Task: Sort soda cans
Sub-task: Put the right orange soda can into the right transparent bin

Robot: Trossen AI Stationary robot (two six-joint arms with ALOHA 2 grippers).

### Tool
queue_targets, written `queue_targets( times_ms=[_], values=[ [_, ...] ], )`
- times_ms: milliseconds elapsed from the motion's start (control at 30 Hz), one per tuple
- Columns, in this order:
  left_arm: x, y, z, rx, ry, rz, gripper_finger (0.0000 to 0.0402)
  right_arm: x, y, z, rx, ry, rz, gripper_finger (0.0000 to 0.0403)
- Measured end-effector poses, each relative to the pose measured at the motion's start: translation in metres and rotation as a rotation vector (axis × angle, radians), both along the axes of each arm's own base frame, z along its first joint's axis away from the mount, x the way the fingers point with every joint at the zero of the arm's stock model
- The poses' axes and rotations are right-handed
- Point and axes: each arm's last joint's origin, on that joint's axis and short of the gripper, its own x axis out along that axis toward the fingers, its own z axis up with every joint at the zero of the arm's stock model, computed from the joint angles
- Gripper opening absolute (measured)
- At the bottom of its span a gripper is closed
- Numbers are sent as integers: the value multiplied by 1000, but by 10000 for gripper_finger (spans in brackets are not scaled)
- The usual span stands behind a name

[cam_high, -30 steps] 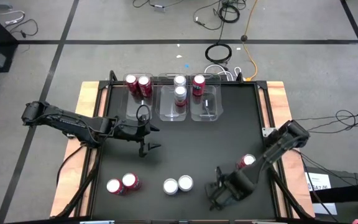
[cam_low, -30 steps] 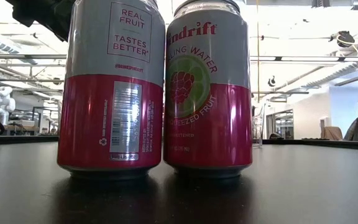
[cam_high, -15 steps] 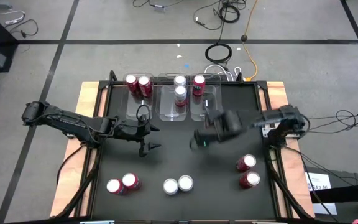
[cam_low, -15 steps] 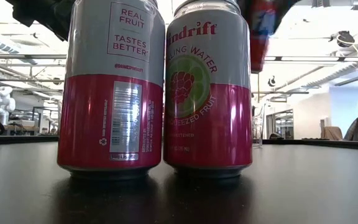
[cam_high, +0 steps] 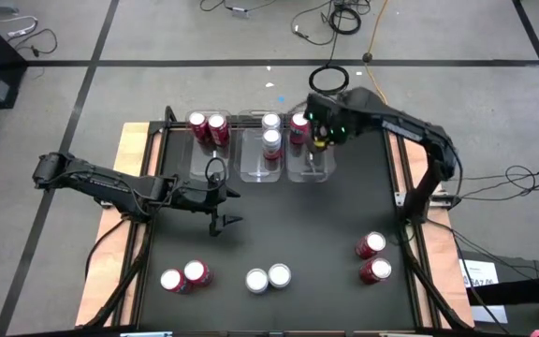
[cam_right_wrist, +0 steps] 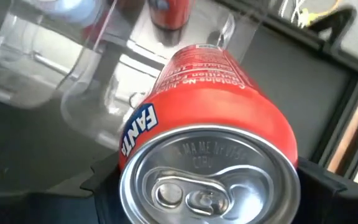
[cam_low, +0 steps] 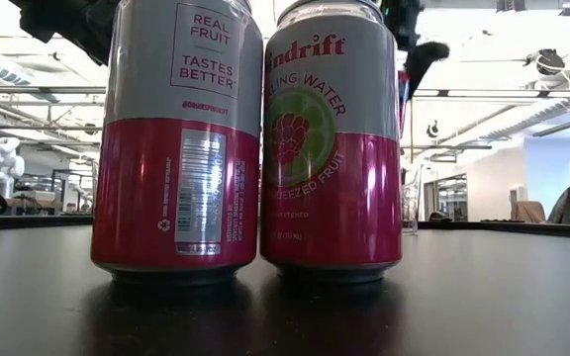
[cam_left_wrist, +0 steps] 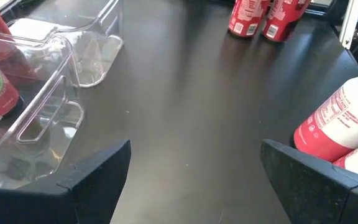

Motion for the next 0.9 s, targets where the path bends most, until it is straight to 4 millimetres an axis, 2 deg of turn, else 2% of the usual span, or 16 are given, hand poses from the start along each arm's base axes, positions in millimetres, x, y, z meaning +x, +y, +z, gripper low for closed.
queue_targets(
  times_ms=[200,367,633,900],
  values=[
    [0,0,0,0,0,0,367,9,-57,-29,45,16,82,293],
    [0,0,0,0,0,0,367,11,-91,-63,130,97,109,293],
    [0,0,0,0,0,0,367,10,-130,-98,193,109,143,293],
    [0,0,0,-1,1,0,367,8,-146,-109,134,42,141,293]
  ],
)
